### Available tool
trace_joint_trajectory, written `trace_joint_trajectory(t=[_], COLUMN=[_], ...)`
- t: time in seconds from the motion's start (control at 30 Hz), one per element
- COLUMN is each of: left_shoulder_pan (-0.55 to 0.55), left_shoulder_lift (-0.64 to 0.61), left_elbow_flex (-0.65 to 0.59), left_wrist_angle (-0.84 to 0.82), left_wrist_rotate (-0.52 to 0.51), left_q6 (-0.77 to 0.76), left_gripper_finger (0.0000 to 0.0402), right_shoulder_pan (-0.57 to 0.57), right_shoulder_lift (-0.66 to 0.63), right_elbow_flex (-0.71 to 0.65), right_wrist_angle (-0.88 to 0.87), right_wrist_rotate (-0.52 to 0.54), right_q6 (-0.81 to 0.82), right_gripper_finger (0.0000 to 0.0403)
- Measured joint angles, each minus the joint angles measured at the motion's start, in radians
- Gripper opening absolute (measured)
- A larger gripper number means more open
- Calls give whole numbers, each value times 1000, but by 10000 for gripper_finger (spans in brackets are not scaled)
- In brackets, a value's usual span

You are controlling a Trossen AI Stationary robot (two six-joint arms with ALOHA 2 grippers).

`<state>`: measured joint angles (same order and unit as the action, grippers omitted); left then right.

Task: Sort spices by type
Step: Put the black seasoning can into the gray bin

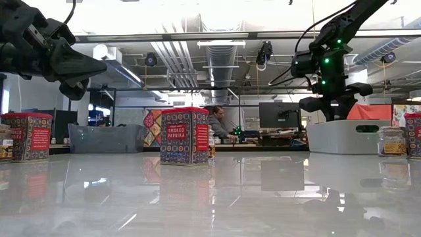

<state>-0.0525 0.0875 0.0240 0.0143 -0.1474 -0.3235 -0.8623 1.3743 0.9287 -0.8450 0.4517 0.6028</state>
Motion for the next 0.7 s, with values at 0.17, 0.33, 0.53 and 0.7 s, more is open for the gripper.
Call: trace_joint_trajectory(t=[0.17, 0.33, 0.53, 0.7], left_shoulder_pan=[0, 0, 0, 0], left_shoulder_lift=[0, 0, 0, 0], left_elbow_flex=[0, 0, 0, 0], left_wrist_angle=[0, 0, 0, 0], left_wrist_rotate=[0, 0, 0, 0], left_q6=[0, 0, 0, 0], left_gripper_finger=[4, 4, 4, 4], right_shoulder_pan=[0, 0, 0, 0], right_shoulder_lift=[0, 0, 0, 0], right_elbow_flex=[-1, -1, -4, -14], right_wrist_angle=[-1, 0, 22, 32], right_wrist_rotate=[-5, -6, -26, -29], right_q6=[2, 7, 8, 27], right_gripper_finger=[141, 141, 162, 177])
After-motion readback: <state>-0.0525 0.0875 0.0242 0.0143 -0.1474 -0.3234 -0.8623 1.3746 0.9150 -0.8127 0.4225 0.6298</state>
